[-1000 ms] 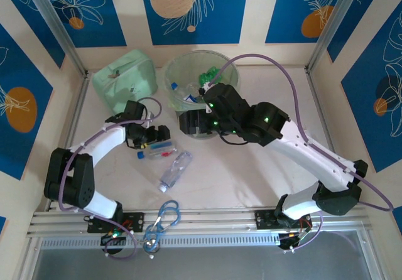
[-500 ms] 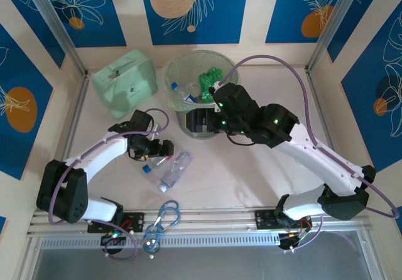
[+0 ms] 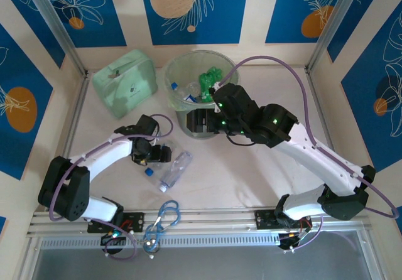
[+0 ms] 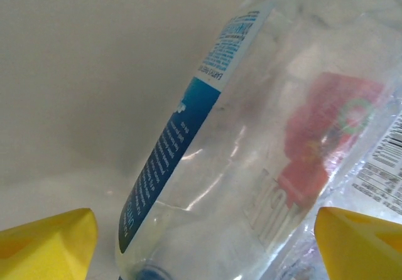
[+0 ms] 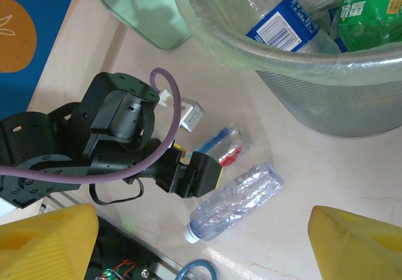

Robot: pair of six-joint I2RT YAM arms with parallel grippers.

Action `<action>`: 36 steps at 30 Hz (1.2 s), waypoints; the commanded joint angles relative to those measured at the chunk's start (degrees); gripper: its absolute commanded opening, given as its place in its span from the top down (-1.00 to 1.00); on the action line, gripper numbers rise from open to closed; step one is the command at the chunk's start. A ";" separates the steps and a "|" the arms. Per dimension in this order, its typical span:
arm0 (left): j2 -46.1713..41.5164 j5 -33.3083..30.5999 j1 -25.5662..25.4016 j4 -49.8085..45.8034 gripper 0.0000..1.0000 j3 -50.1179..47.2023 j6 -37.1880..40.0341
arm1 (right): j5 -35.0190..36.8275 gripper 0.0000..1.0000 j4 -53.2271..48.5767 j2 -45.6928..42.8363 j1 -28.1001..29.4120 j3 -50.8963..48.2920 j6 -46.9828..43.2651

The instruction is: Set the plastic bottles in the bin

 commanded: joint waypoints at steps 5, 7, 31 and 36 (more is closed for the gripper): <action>2.30 -1.35 -1.12 2.97 -0.59 -2.98 -2.46 | -2.14 -0.73 2.10 -1.89 -1.47 -2.01 1.25; 2.05 -2.25 -1.12 3.12 -0.51 -3.16 -2.47 | -2.28 -0.72 2.10 -1.90 -1.68 -2.25 1.44; -18.72 -14.07 -1.12 -16.12 0.01 16.08 2.33 | -4.93 -0.64 2.63 -6.04 -5.97 -1.86 2.46; -17.14 -20.15 -1.12 -24.22 0.01 33.51 7.67 | -4.01 -0.64 1.48 -8.83 -6.56 -1.00 1.87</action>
